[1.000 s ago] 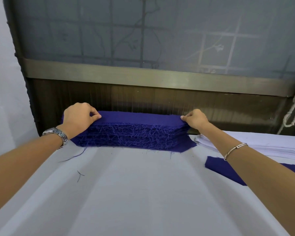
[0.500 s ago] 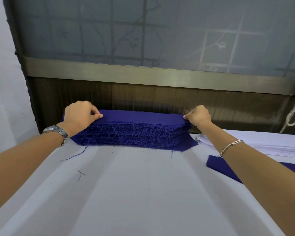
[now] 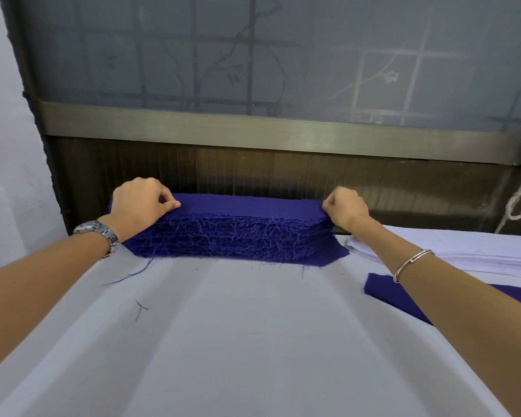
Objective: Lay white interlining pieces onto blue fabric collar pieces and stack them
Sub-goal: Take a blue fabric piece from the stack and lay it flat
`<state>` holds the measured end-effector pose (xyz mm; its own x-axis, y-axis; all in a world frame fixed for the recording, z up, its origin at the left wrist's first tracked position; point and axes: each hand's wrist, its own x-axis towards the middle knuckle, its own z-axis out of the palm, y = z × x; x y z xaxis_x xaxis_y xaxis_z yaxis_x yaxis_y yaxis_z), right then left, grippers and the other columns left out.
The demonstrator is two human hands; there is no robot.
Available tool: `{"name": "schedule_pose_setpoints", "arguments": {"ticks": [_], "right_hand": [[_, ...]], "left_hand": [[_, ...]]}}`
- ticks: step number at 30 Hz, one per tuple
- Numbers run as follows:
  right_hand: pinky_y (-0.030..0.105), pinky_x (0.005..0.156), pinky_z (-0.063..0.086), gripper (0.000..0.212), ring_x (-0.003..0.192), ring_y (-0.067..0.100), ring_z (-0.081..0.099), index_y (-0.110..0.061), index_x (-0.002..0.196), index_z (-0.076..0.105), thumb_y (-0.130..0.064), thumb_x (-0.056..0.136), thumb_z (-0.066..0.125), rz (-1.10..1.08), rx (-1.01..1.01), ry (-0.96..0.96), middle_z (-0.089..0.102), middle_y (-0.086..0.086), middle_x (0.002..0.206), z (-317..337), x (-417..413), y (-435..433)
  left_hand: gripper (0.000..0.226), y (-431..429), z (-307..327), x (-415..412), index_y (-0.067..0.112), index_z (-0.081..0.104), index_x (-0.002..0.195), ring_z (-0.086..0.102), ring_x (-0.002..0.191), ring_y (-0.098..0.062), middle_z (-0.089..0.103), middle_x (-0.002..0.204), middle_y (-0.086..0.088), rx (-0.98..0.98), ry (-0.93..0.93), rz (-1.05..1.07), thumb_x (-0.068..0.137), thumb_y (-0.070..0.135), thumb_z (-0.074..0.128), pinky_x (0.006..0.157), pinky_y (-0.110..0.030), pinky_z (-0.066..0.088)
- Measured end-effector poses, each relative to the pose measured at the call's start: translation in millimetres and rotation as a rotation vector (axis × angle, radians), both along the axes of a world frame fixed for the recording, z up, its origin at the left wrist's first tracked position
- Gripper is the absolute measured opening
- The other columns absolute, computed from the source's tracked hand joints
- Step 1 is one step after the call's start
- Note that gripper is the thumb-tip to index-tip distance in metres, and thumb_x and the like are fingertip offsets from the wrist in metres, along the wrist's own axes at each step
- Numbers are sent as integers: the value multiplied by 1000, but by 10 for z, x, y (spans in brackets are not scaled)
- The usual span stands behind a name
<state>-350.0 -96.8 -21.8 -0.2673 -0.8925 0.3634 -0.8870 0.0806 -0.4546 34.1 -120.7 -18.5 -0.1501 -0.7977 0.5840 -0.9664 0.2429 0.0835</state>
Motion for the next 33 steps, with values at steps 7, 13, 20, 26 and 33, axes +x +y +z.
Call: {"name": "schedule_pose_setpoints", "arguments": {"ticks": [7,13,20,26,33], "right_hand": [[42,94,53,29,107,30,63,-3,117,65,-16,92,73,-12,-109,-107,68,13,113,50,-40,-38],[40,96,51,20,98,25,69,-7,107,70,-6,87,75,-5,-226,-116,75,11,90,53,-70,-34],[37,94,51,26,110,28,65,-5,121,68,-6,96,64,68,-202,-38,72,16,110,21,-108,-40],[38,92,53,30,104,27,66,-4,125,66,3,96,60,104,-225,34,72,13,102,27,-136,-6],[39,80,56,14,97,24,66,-9,107,73,-7,97,63,98,-328,-2,72,9,101,45,-169,71]], "left_hand": [[25,9,1,-5,20,78,98,64,85,-21,73,104,-4,5,-2,-2,92,40,65,62,-31,44],[28,50,69,-57,21,76,98,64,85,-21,73,103,-3,58,-36,48,93,45,63,66,-34,49],[35,6,197,-339,19,75,94,66,83,-21,72,89,-2,104,-83,118,90,52,64,68,-35,52],[30,-188,120,-476,20,68,120,63,107,-21,68,119,-2,160,3,-94,95,35,64,87,-40,53],[55,-426,145,-487,19,44,148,46,135,-24,52,146,-5,344,-5,-228,96,17,63,114,-49,36]]}}
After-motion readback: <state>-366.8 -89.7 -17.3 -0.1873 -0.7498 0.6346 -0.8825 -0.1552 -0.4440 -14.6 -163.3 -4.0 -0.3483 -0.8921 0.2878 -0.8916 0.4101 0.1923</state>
